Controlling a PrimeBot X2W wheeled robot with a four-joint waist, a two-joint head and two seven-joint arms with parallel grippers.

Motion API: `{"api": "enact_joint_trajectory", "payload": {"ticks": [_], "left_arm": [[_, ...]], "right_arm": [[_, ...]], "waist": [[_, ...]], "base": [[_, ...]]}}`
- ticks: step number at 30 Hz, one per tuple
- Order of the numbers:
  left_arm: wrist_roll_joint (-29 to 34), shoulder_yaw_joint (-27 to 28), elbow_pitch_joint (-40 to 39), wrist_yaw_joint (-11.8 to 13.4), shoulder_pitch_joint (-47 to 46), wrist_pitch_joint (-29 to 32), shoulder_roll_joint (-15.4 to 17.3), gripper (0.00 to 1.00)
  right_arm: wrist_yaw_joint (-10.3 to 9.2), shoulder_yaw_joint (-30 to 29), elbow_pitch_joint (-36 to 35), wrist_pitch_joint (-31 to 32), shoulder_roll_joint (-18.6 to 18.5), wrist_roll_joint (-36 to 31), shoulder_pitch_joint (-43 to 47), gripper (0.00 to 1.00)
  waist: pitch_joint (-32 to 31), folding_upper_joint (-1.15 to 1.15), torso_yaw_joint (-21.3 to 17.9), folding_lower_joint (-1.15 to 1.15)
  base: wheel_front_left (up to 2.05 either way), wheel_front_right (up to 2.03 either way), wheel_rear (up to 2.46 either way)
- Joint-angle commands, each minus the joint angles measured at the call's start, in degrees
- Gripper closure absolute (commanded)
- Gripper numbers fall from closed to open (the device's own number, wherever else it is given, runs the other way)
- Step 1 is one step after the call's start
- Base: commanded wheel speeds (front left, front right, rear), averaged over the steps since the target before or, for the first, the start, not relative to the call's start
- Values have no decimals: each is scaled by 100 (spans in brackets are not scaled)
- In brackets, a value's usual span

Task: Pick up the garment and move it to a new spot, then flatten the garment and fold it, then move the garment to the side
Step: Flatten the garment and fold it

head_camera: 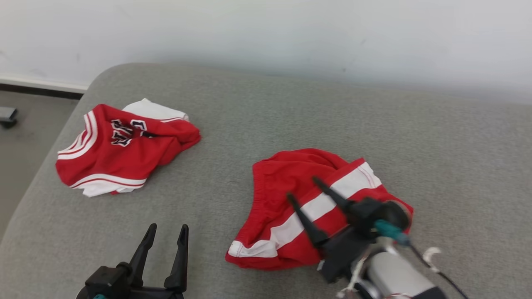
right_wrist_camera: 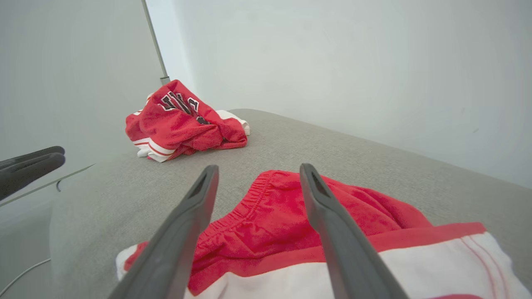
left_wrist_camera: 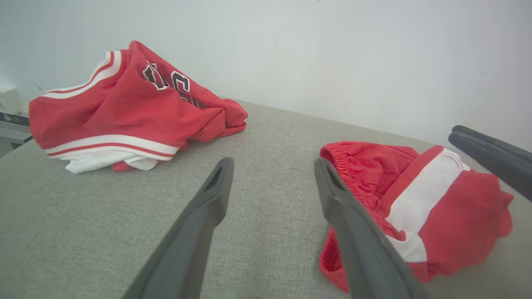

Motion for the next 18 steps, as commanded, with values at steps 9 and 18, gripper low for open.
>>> {"api": "enact_joint_trajectory", "payload": {"ticks": [9,18], "left_arm": [[122,175,-59,9,121,-3,42,0],[157,373,-130,9,240,-3,81,0]], "right_arm": [[-13,-1859,-949,-4,-507,-472,1307,0],[-13,-3116,-1520,-4,-185,-729,2609,0]], "waist": [[-219,0,-556,0],[-300,0,-693,0]], "base": [[0,0,0],[0,0,0]]}}
